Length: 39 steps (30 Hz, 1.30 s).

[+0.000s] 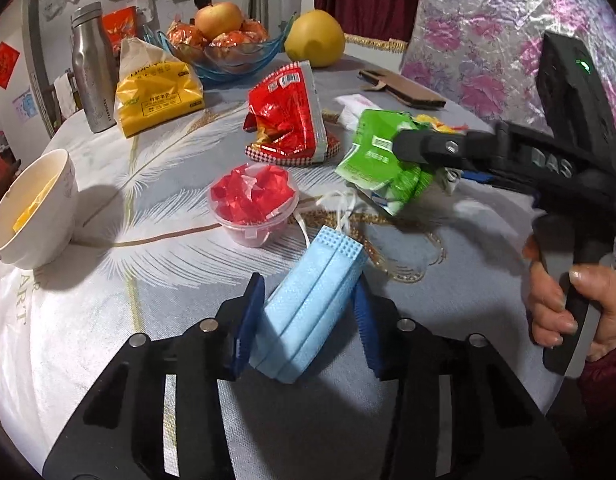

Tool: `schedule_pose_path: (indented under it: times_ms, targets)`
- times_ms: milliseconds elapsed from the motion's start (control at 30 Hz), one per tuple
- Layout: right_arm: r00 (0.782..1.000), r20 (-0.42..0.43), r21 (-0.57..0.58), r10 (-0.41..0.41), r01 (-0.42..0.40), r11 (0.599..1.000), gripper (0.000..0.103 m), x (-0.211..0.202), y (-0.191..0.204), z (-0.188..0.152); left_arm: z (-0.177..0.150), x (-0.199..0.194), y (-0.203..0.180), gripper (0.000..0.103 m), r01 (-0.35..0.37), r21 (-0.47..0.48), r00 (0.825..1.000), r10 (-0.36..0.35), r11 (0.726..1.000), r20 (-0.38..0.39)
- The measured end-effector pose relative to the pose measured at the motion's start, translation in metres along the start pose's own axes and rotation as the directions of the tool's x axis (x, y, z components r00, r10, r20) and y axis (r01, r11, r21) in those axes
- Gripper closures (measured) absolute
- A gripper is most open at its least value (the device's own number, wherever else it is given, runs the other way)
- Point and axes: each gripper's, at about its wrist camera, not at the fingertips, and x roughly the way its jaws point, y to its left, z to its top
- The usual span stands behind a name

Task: Collect trash
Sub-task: 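Carry the mask and green packet to the red wastebasket and open both grippers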

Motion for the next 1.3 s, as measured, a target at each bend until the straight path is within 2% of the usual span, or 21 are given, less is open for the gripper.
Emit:
schedule_pose_path:
  times_ms: [100, 267, 333, 567, 833, 1300]
  targets:
    - [0.999, 0.013, 0.005, 0.029, -0.029, 1.0, 0.018, -0.015, 0.001, -0.01, 0.0, -0.006, 0.001, 0.062, 0.024, -0.007, 0.999, -0.024, 1.0, 0.023]
    - [0.998, 0.04, 0.023, 0.057, -0.058, 0.998, 0.018, -0.044, -0.001, -0.026, -0.001, -0.016, 0.002, 0.063, 0.025, -0.011, 0.997, -0.024, 1.0, 0.07]
    - [0.997, 0.049, 0.021, 0.059, -0.06, 0.998, 0.018, -0.056, -0.001, -0.031, -0.002, -0.021, 0.003, 0.063, 0.014, -0.03, 0.996, -0.011, 0.999, 0.088]
    - [0.992, 0.107, 0.031, 0.061, -0.064, 0.997, 0.018, -0.107, -0.008, -0.047, -0.014, -0.038, 0.0, 0.063, 0.041, -0.097, 0.993, -0.031, 0.994, 0.11]
    - [0.985, 0.158, 0.05, 0.067, -0.076, 0.996, 0.018, -0.153, -0.016, -0.061, -0.02, -0.062, -0.016, 0.063, 0.076, -0.121, 0.988, -0.059, 0.99, 0.144]
    - [0.966, 0.256, 0.076, 0.047, -0.069, 0.995, 0.018, -0.232, -0.033, -0.093, -0.023, -0.104, -0.066, 0.063, 0.099, -0.058, 0.974, -0.085, 0.993, 0.21]
